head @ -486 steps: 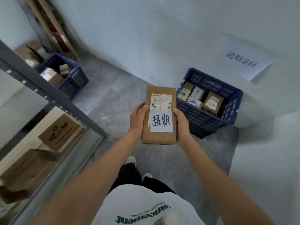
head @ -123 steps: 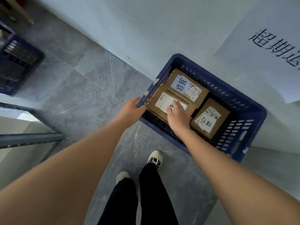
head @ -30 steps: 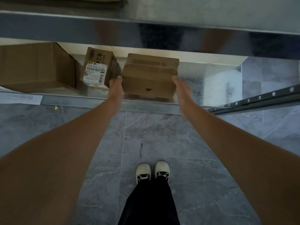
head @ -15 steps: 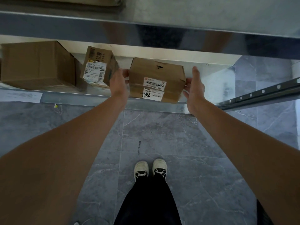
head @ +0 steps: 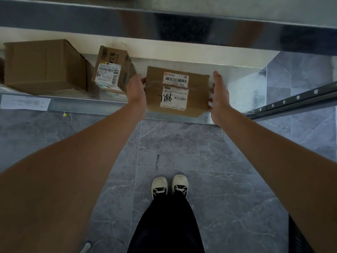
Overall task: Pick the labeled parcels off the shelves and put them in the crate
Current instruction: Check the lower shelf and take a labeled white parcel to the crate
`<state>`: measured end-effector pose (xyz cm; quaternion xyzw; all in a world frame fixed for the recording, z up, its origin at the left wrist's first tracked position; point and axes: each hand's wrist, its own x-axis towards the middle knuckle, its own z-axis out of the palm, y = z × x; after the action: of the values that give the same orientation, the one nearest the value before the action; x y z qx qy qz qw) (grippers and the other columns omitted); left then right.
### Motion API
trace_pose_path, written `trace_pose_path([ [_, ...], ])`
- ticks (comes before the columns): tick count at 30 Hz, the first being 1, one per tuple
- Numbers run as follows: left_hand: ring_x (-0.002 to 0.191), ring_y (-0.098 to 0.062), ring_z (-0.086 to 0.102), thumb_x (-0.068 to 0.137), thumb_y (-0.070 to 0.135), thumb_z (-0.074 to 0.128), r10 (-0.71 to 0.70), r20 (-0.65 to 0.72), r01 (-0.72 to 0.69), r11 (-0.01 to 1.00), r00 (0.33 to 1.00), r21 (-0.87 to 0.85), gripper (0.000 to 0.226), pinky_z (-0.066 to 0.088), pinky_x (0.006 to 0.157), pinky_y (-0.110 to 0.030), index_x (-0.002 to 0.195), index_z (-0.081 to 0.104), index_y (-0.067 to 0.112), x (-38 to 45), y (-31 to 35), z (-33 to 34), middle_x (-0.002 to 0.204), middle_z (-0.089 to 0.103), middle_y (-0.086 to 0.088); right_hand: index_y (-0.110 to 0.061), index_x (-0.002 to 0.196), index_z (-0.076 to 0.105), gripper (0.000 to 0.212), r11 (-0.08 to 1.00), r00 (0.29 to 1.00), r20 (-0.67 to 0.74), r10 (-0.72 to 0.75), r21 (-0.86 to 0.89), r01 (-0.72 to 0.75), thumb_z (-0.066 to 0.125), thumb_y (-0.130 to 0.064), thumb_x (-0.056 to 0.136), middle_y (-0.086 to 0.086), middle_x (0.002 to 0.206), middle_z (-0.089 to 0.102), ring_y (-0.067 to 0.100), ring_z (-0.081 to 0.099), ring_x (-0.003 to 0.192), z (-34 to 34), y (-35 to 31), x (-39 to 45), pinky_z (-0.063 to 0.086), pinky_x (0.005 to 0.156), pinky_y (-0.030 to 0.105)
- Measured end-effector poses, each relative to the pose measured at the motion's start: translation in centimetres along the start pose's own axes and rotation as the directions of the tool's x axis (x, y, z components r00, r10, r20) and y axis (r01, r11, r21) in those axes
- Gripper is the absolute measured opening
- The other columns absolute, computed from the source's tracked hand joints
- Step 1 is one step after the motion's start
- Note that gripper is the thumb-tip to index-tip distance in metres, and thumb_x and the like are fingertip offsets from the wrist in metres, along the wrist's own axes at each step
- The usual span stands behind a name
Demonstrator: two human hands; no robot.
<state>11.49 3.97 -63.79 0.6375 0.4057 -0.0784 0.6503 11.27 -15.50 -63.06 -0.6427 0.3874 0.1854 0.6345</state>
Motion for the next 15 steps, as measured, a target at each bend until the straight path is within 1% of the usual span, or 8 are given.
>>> trace_pose_path([
  [1,0.087,-0.014,0.058,0.094,0.029,0.039,0.001,0.007,-0.001,1.0,1.0,0.008,0.03,0.043,0.075,-0.027,0.092,0.065,0.013,-0.1,0.1,0.0,0.094,0.067,0.002,-0.02,0.122,0.057,0.073,1.0,1.0,-0.015,0.001,0.004,-0.001,0.051,-0.076,0.075,0.001,0.119,0.063,0.021,0.058,0.111,0.0,0.0,0.0,0.047,0.098,0.045],
  [2,0.079,-0.012,0.054,0.095,0.026,0.039,0.003,0.007,-0.003,1.0,1.0,0.012,0.029,0.04,0.069,-0.026,0.084,0.064,0.015,-0.3,0.3,0.1,0.088,0.065,0.002,-0.018,0.127,0.055,0.082,1.0,1.0,-0.029,0.006,0.01,-0.006,0.053,-0.076,0.069,0.004,0.125,0.062,0.024,0.057,0.117,-0.2,0.0,0.0,0.045,0.102,0.047],
  [3,0.077,-0.011,0.053,0.096,0.025,0.037,0.003,0.005,-0.003,1.0,1.0,0.011,0.032,0.04,0.068,-0.026,0.079,0.063,0.017,-0.2,0.3,0.1,0.086,0.064,0.002,-0.016,0.125,0.056,0.077,1.0,1.0,-0.025,0.0,0.02,0.001,0.054,-0.072,0.073,0.006,0.122,0.063,0.025,0.058,0.116,-0.4,0.0,0.1,0.046,0.102,0.046],
  [5,0.08,-0.012,0.055,0.097,0.025,0.035,-0.006,0.011,0.006,1.0,1.0,0.003,0.035,0.043,0.073,-0.028,0.077,0.064,0.022,-0.2,0.4,0.1,0.088,0.065,0.001,-0.016,0.118,0.059,0.055,1.0,1.0,0.006,0.009,0.023,-0.009,0.053,-0.061,0.087,0.005,0.11,0.065,0.022,0.061,0.106,-0.8,0.0,0.3,0.047,0.097,0.04],
  [6,0.082,-0.013,0.055,0.098,0.026,0.035,-0.015,0.015,0.015,1.0,1.0,0.004,0.036,0.043,0.075,-0.029,0.077,0.064,0.024,-0.2,0.5,0.0,0.089,0.066,0.0,-0.014,0.118,0.059,0.052,1.0,1.0,0.012,0.015,0.025,-0.015,0.052,-0.058,0.09,0.005,0.107,0.065,0.02,0.062,0.101,-1.0,0.0,0.7,0.049,0.096,0.038],
  [10,0.083,-0.015,0.051,0.097,0.029,0.037,-0.042,0.006,0.042,0.999,0.999,0.03,0.035,0.04,0.07,-0.029,0.075,0.063,0.024,-0.6,0.9,0.2,0.092,0.062,-0.003,-0.012,0.122,0.058,0.055,0.999,1.0,0.014,0.014,0.028,-0.014,0.054,-0.057,0.09,0.009,0.113,0.065,0.021,0.062,0.103,-1.0,-0.1,1.0,0.05,0.099,0.039],
  [13,0.081,-0.014,0.051,0.097,0.028,0.037,-0.04,0.0,0.04,0.999,0.999,0.022,0.034,0.04,0.07,-0.028,0.074,0.063,0.024,-0.5,0.9,0.3,0.088,0.062,-0.001,-0.013,0.115,0.061,0.052,1.0,1.0,0.016,0.014,0.016,-0.014,0.054,-0.058,0.089,0.008,0.113,0.067,0.022,0.063,0.107,-0.9,-0.2,1.1,0.049,0.102,0.041],
  [15,0.075,-0.011,0.049,0.096,0.026,0.038,-0.031,-0.002,0.031,0.999,1.0,0.037,0.032,0.039,0.063,-0.025,0.075,0.061,0.023,-0.2,0.8,0.4,0.083,0.059,0.001,-0.015,0.107,0.063,0.045,1.0,1.0,0.021,0.001,0.009,-0.001,0.053,-0.056,0.089,0.007,0.11,0.068,0.021,0.063,0.104,-0.8,-0.1,1.3,0.047,0.1,0.04],
])
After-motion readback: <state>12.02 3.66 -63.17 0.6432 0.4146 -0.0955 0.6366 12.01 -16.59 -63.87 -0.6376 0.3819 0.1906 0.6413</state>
